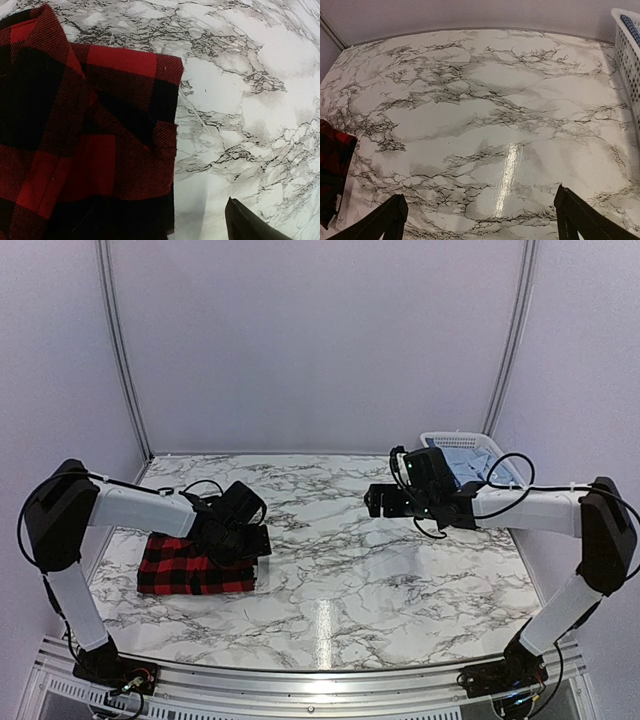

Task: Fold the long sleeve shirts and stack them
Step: Move the square-folded shirt to the corner of the board.

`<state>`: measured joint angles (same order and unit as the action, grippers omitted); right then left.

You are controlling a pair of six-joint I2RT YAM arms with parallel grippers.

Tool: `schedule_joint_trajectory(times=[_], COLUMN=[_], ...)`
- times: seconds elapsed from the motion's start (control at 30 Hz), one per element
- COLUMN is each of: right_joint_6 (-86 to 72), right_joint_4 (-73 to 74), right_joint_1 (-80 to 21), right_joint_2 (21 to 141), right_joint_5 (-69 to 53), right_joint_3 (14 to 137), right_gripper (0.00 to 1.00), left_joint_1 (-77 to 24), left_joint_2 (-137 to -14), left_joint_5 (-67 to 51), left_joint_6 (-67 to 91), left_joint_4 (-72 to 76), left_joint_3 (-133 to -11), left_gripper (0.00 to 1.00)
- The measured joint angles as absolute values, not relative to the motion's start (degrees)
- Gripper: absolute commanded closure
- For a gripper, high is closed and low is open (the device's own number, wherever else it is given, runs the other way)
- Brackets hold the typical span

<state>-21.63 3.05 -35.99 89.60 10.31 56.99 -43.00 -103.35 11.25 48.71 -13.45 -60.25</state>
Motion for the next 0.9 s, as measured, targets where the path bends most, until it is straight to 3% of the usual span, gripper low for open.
schedule_joint_trajectory(times=[0.9], right_joint_6=[-20.9], right_joint_4=[1.7], right_joint_1=[-36.9], right_joint_2=[88.1], right_joint_5=[11.0], right_joint_3=[56.7], right_gripper=[0.01], left_joint_1=[-29.8], left_joint_2=[-82.5], left_joint_5=[9.4], left_joint_6=[51.2], left_joint_4=[-6.6], left_joint_3=[-36.5], left_gripper=[0.14])
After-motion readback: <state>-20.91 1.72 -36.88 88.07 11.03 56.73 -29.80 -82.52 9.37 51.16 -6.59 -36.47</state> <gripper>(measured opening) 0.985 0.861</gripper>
